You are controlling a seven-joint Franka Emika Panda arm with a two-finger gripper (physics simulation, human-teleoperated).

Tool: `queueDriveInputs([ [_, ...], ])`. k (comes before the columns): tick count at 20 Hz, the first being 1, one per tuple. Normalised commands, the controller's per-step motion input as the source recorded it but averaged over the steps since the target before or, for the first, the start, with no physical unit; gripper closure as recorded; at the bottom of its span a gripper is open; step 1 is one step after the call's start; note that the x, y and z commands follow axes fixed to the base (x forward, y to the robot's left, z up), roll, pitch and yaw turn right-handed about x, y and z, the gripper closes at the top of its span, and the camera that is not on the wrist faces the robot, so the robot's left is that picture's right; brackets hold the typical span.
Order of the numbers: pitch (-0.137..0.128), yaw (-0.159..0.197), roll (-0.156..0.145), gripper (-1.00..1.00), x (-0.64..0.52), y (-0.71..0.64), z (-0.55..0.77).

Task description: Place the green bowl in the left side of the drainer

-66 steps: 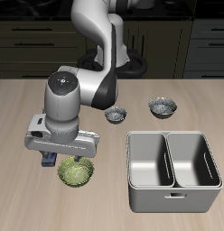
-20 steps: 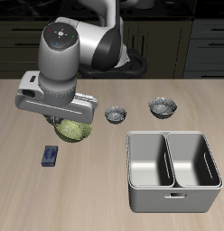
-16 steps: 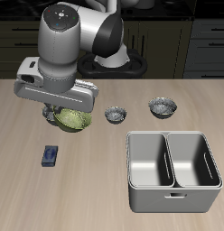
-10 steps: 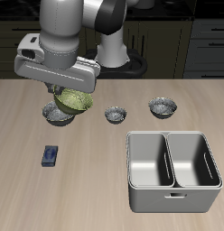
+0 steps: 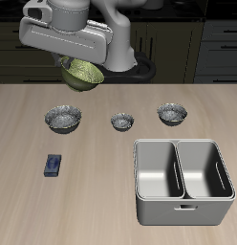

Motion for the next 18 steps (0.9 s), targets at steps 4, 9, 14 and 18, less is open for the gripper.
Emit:
queueDriveInputs([
  [4, -0.05, 0.013, 0.018, 1.0, -0.05, 0.21, 0.2],
  [9, -0.058, 0.032, 0.038, 1.0, -0.04, 0.37, 0.2],
  [14, -0.021, -0.003, 0.056, 1.0, 0.09, 0.31, 0.16],
  [18, -0.033, -0.003, 0.086, 1.0, 0.18, 0.57, 0.19],
])
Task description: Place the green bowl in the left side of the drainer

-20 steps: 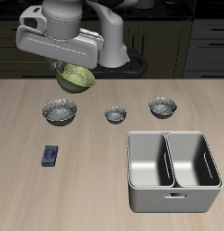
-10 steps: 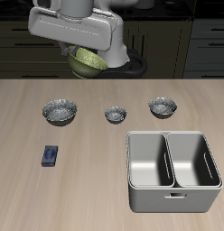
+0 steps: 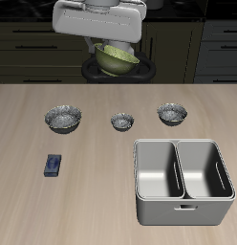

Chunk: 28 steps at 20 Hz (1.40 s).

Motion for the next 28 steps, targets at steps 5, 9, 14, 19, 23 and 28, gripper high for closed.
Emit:
queueDriveInputs([
  [5, -0.005, -0.001, 0.049, 1.0, 0.17, 0.39, 0.06],
  [9, 0.025, -0.005, 0.059, 1.0, 0.22, 0.55, -0.09],
  [14, 0.013, 0.006, 0.044, 1.0, 0.16, 0.36, -0.05],
  [19, 0.017, 0.013, 0.01, 1.0, 0.18, 0.37, -0.08],
  [23, 0.016, 0.003, -0.018, 1.0, 0.16, 0.25, -0.11],
  [28, 0.028, 0.005, -0.003, 1.0, 0.21, 0.4, -0.15],
])
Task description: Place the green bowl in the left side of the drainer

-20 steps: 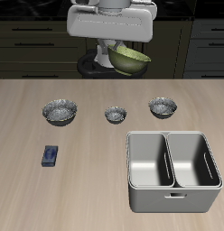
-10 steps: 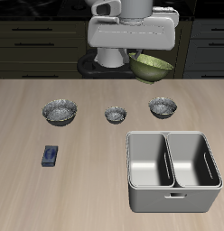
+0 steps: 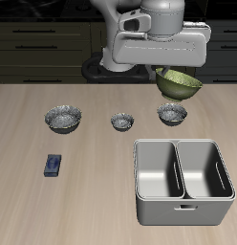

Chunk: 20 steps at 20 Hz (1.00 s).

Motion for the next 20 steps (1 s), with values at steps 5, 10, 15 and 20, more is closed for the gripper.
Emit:
queueDriveInputs([
  [5, 0.015, 0.003, 0.024, 1.0, 0.14, 0.39, -0.09],
  [10, 0.002, 0.021, 0.032, 1.0, 0.12, 0.31, -0.03],
  [15, 0.001, -0.001, 0.019, 1.0, 0.16, 0.31, -0.01],
  [20, 0.011, 0.02, 0.033, 1.0, 0.1, 0.37, -0.1],
])
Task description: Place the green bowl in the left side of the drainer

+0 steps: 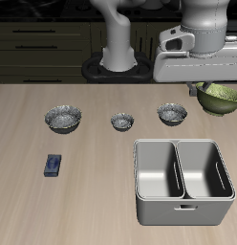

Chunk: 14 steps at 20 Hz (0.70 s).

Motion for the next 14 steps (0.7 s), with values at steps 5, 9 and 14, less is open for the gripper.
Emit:
queueDriveInputs([
  [5, -0.002, -0.017, -0.007, 1.0, 0.07, 0.02, 0.07],
  [9, 0.002, 0.0, 0.001, 1.0, 0.03, -0.02, 0.0],
  [14, 0.0, -0.005, -0.015, 1.0, 0.07, -0.09, 0.02],
])
